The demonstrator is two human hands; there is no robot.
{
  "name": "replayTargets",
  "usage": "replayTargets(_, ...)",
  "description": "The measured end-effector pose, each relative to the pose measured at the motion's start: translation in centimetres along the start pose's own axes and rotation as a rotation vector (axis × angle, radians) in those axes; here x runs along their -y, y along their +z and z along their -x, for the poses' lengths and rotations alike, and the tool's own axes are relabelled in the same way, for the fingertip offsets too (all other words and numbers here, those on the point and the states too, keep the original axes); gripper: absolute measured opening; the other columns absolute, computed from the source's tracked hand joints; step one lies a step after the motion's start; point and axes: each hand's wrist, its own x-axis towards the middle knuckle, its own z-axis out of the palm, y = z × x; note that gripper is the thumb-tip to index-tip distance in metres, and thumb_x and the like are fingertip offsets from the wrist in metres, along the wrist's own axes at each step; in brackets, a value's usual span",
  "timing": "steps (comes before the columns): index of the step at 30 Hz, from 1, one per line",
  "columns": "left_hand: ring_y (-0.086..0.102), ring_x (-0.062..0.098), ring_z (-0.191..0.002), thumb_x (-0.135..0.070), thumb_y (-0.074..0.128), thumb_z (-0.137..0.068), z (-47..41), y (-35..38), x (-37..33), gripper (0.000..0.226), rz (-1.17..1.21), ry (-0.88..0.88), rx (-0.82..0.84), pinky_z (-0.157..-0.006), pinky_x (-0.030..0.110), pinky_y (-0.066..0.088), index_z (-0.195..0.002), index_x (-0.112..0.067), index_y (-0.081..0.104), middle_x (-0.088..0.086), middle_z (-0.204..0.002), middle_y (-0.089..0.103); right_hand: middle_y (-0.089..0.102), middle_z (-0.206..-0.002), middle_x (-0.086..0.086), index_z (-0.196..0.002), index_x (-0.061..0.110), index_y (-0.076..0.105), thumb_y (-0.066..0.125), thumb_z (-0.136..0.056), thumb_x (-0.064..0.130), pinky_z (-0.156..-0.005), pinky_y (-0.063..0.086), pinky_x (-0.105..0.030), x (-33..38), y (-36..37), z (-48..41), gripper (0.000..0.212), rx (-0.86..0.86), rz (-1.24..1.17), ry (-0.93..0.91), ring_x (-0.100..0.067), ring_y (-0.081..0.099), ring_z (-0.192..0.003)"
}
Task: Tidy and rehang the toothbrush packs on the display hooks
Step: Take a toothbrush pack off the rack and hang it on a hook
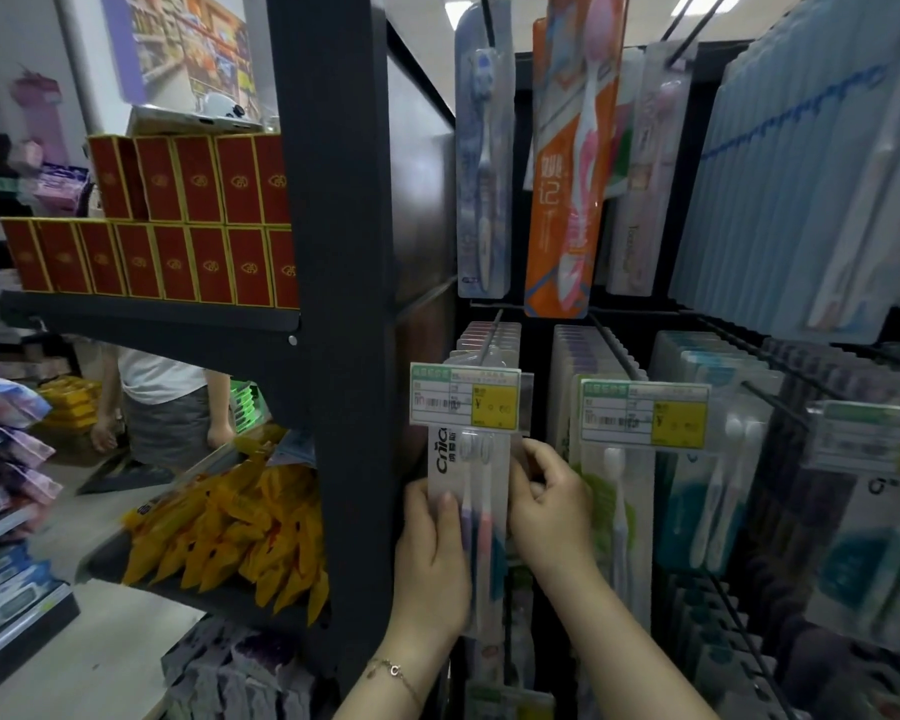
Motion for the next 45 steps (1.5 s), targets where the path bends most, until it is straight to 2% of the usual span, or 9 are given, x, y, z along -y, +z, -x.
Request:
replayTargets(5, 0.063, -0.007, -0.097, -0.031, 0.038, -0.106, 0.0, 0.0, 0.1, 0.013, -0.034, 0.018, -0.022, -0.079, 0.013, 0.047, -0.11, -0.031, 0.05, -0.012, -0.109, 0.064, 0.067, -0.077, 0.002, -0.111, 0.023, 0.069, 0.058, -0.097, 0.026, -0.065, 0.055, -0.033, 0.2, -0.4, 0.2, 0.019, -0.024, 0.159, -0.062, -0.011, 0.061, -0.066)
replayTargets(9, 0.062, -0.009, -0.097, -0.031, 0.038, -0.106, 0.0, 0.2, -0.2, 0.012, -0.041, 0.009, -0.025, -0.078, 0.013, 0.047, -0.109, -0.032, 0.049, -0.013, -0.11, 0.064, 0.058, -0.079, 0.01, -0.102, 0.015, 0.069, 0.057, -0.096, 0.021, -0.065, 0.044, -0.022, 0.9, -0.9, -0.2, 0.015, 0.015, 0.319, -0.089, -0.004, 0.054, -0.072)
replayTargets(13, 0.061, -0.008, -0.096, -0.033, 0.037, -0.106, -0.2, 0.4, -0.3, 0.012, -0.054, 0.002, -0.031, -0.082, 0.022, 0.049, -0.109, -0.033, 0.049, -0.012, -0.111, 0.064, 0.067, -0.09, 0.005, -0.094, 0.022, 0.067, 0.053, -0.093, 0.016, -0.071, 0.057, -0.034, 1.4, -1.3, 0.3, 0.015, 0.147, 0.424, -0.066, -0.009, 0.062, -0.081)
replayTargets(18, 0.062, 0.0, -0.102, -0.033, 0.038, -0.107, -0.6, 0.4, -0.7, 0.01, -0.059, 0.006, -0.04, -0.086, 0.026, 0.051, -0.108, -0.038, 0.046, -0.013, -0.112, 0.063, 0.061, -0.07, 0.009, -0.082, 0.022, 0.06, 0.058, -0.096, 0.022, -0.051, 0.042, -0.011, 1.9, -2.7, 2.4, 0.014, 0.034, 0.446, -0.051, -0.001, 0.057, -0.06)
replayTargets(25, 0.06, 0.002, -0.1, -0.029, 0.038, -0.107, -1.1, 1.0, -0.5, 0.009, -0.064, -0.027, -0.052, -0.075, 0.02, 0.045, -0.103, -0.035, 0.044, -0.013, -0.108, 0.062, 0.063, -0.065, 0.004, -0.081, 0.03, 0.059, 0.059, -0.096, 0.029, -0.052, 0.041, -0.018, 0.6, -4.6, 5.7, 0.015, -0.039, 0.318, 0.057, -0.007, 0.061, -0.058)
replayTargets(36, 0.061, 0.008, -0.11, -0.035, 0.045, -0.103, -0.8, 1.9, 1.1, 0.017, -0.115, -0.062, -0.003, -0.099, 0.047, 0.052, -0.119, -0.04, 0.042, -0.014, -0.119, 0.061, 0.045, -0.046, 0.01, -0.079, 0.021, 0.056, 0.062, -0.094, 0.023, -0.043, 0.027, -0.012, -0.1, -6.3, 7.9, 0.017, -0.139, 0.275, 0.013, -0.007, 0.044, -0.039)
replayTargets(39, 0.053, 0.009, -0.127, -0.033, 0.051, -0.102, -0.2, 1.8, 1.0, 0.038, -0.145, -0.028, 0.015, -0.11, 0.045, 0.046, -0.139, -0.032, 0.039, -0.011, -0.137, 0.053, 0.043, -0.042, 0.009, -0.079, 0.022, 0.056, 0.062, -0.095, 0.02, -0.043, 0.025, -0.012, 0.0, -6.7, 8.6, 0.017, -0.116, 0.253, -0.003, -0.008, 0.04, -0.037)
replayTargets(42, 0.023, 0.016, -0.149, -0.025, 0.052, -0.102, 1.4, 1.4, 0.5, 0.065, -0.328, 0.023, 0.004, -0.124, 0.045, 0.024, -0.158, -0.021, 0.018, -0.001, -0.161, 0.023, 0.046, -0.046, 0.012, -0.081, 0.024, 0.059, 0.061, -0.096, 0.021, -0.043, 0.026, -0.012, 0.1, -7.1, 9.2, 0.016, -0.085, 0.217, -0.001, -0.007, 0.039, -0.037)
replayTargets(45, 0.006, 0.0, -0.147, -0.02, 0.053, -0.101, 3.7, 1.1, -0.1, 0.066, -0.333, 0.175, -0.003, -0.122, 0.031, 0.012, -0.157, -0.019, 0.017, -0.011, -0.162, 0.01, 0.053, -0.054, 0.009, -0.082, 0.026, 0.059, 0.06, -0.097, 0.023, -0.043, 0.03, -0.016, 0.2, -7.5, 9.7, 0.016, -0.079, 0.209, -0.002, -0.007, 0.044, -0.04)
